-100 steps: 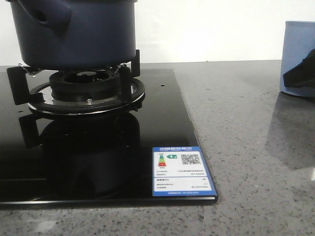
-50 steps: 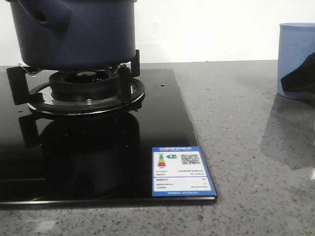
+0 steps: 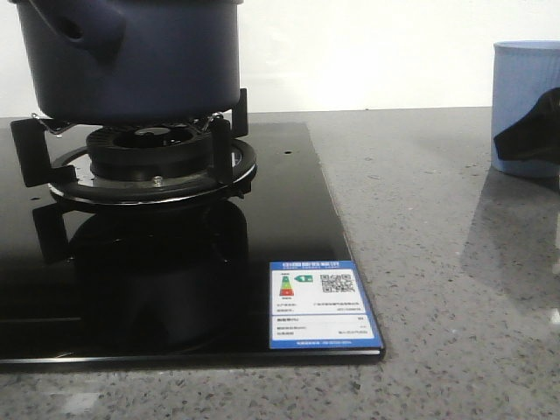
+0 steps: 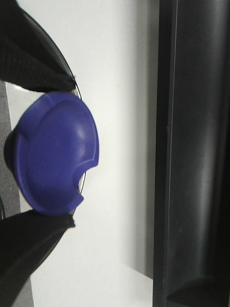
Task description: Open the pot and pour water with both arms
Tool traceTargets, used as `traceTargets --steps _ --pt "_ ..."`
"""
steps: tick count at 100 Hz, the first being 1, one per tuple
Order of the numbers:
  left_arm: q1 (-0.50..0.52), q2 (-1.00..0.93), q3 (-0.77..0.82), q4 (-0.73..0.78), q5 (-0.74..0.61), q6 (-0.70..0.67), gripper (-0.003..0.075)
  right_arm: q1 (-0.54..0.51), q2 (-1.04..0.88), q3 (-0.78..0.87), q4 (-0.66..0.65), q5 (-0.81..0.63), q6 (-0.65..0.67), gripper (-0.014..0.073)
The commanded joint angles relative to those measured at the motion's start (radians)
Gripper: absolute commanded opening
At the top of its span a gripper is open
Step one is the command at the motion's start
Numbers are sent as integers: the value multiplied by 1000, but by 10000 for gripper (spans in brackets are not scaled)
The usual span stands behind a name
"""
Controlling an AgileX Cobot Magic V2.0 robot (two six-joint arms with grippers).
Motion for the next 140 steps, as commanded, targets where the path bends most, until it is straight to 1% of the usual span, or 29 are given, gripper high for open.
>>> traceTargets --steps 1,18,26,34,48,63,84,106,120,140 --pt "2 -25 -34 -2 -113 -3 369 -5 -76 -22 -43 -9 69 595" --pt "2 -25 -34 -2 -113 -3 369 -5 -175 6 -227 82 301 595" --pt "2 -25 -34 -2 -113 -3 369 -5 -235 37 -295 98 374 595" --pt "2 -25 -34 -2 -113 -3 369 -5 -299 78 -319 101 423 595" --pt "2 -25 -34 -2 -106 -3 369 -5 -439 143 -319 120 485 595" --pt "-5 -22 -34 -2 -78 -3 370 -5 -594 177 -319 149 502 595" --pt "-92 25 -34 1 -80 -3 369 -5 -741 178 -319 161 553 595" --pt "-182 94 -34 1 -110 -3 370 -5 -798 178 -324 162 591 595" --pt "-213 130 -34 1 -125 -3 370 -5 -808 178 -324 162 593 595" --pt "-233 179 -34 1 -150 -3 370 -5 -808 178 -324 158 593 595"
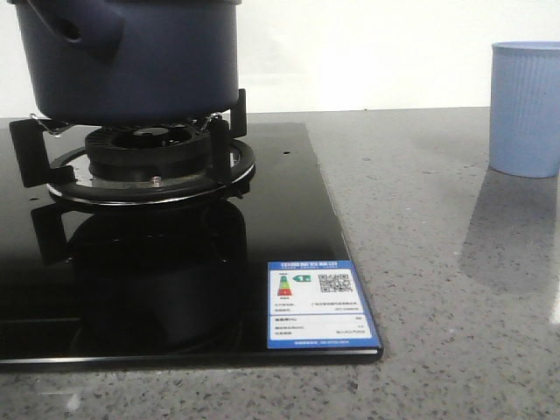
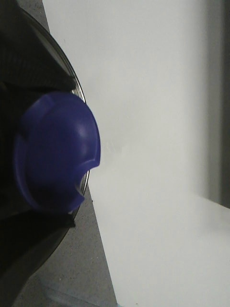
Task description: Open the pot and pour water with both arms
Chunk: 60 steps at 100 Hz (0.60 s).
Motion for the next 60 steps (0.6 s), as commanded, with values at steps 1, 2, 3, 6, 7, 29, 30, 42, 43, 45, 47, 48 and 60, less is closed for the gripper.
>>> traceTargets --steps 1,2,3,6,7,29,30,42,43,45,47,48,60 --pt "-15 -14 -34 1 -129 -3 370 -5 -3 -26 17 -10 3 595" --pt "-16 -11 -34 1 -129 -3 370 -5 -3 -26 17 -10 3 595" --pt "-18 -11 -34 1 -129 -3 370 -5 -3 -26 17 -10 3 595" --pt "-22 -7 -34 1 -129 -3 370 -5 -3 -26 17 -12 3 595" --pt "-22 -3 -34 1 -129 -3 370 -5 -3 -26 17 -12 3 595" --pt "-30 37 -34 1 -129 -3 370 -5 -3 -26 15 -12 3 595" --pt "-30 39 -34 1 -129 -3 370 -5 -3 -26 15 -12 3 595" --pt "-30 48 -34 1 -129 -3 370 -5 -3 -26 5 -12 3 595" --pt "-30 48 -34 1 -129 -3 370 -5 -3 -26 5 -12 3 595" --pt "-30 48 -34 0 -129 -3 370 -5 -3 -26 5 -12 3 595" --pt "-30 48 -34 0 -129 -3 370 -5 -3 -26 5 -12 3 595" --pt "-30 48 -34 0 -129 -3 370 -5 -3 -26 5 -12 3 595" --pt "-30 48 -34 0 -127 -3 370 -5 -3 -26 3 -10 3 595"
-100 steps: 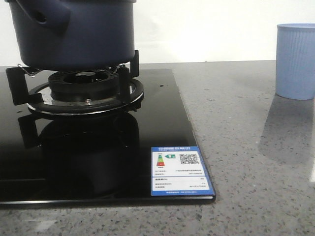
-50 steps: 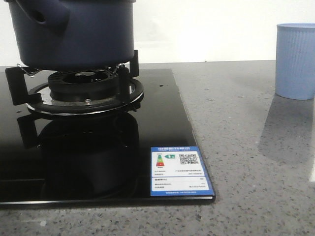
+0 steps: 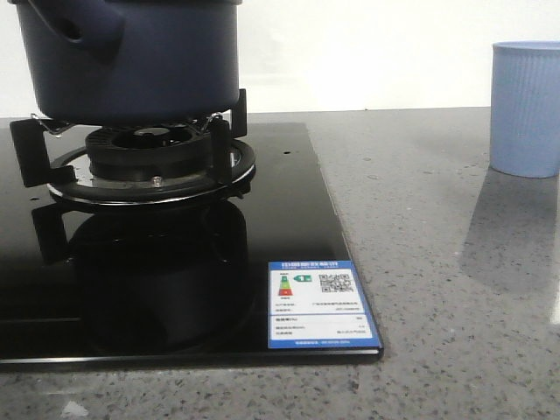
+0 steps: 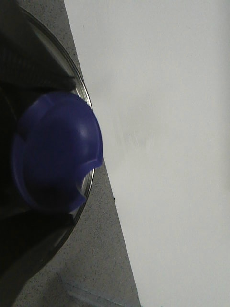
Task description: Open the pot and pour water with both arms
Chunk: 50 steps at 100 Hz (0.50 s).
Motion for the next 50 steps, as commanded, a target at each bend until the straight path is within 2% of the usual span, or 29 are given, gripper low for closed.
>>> traceTargets --steps 1,9,24,50 --pt "-7 -30 -34 0 -110 -3 370 -5 -2 -26 13 -10 1 595" --pt "-7 -30 -34 0 -101 -3 398 -5 -2 -26 11 -10 1 595" --pt "-7 -30 -34 0 -100 -3 540 -5 -2 -26 11 -10 1 595" --pt "-7 -117 -34 0 -97 -3 547 -5 -2 -26 11 -10 1 595"
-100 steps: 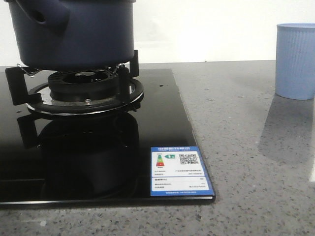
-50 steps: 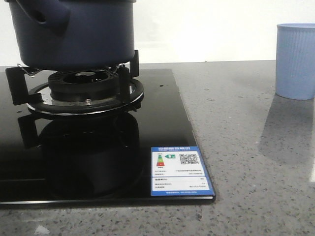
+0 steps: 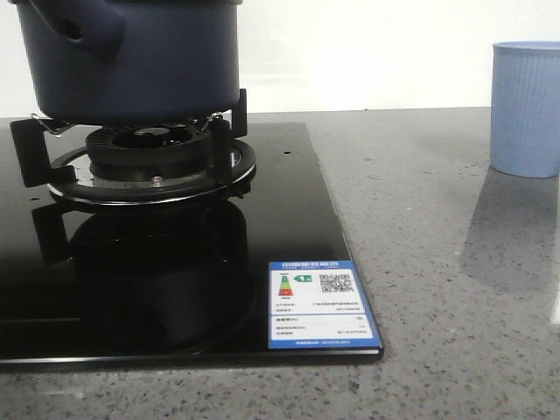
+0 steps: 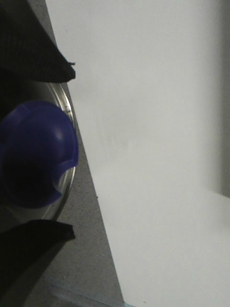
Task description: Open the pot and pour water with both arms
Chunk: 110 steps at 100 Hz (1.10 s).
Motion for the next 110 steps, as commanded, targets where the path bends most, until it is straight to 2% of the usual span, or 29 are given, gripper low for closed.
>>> traceTargets --steps 1,20,25,30,34,42,51,55,65,76,89,110 --pt "-7 -79 -34 0 -77 -3 547 -5 -2 -26 16 -12 1 595" --pt "41 -203 -32 21 8 1 542 1 -2 -26 16 -68 1 584" --pt "67 -233 -30 26 44 1 520 12 -2 -26 16 -93 1 559" --pt "95 -265 -27 26 85 1 463 20 -2 -26 16 -115 1 509" --pt "121 -284 -23 26 119 1 410 28 -2 -26 16 -123 1 442" --pt "168 -328 -20 26 198 1 244 37 -2 -26 16 -147 1 274" --pt "210 -374 -15 26 282 1 41 37 -2 -26 16 -192 1 27" --pt "220 -396 -2 29 298 1 -20 37 -2 -26 16 -210 1 -78" --pt "224 -482 57 50 297 1 -19 37 -4 -26 16 -236 1 -64" --pt "224 -597 177 55 235 1 -19 37 -23 -26 0 -207 5 -64" --pt "224 -763 351 48 206 1 -19 37 -74 -12 -97 -118 103 -64" --pt "224 -1019 625 -16 179 1 -19 37 -190 160 -96 -38 121 -64"
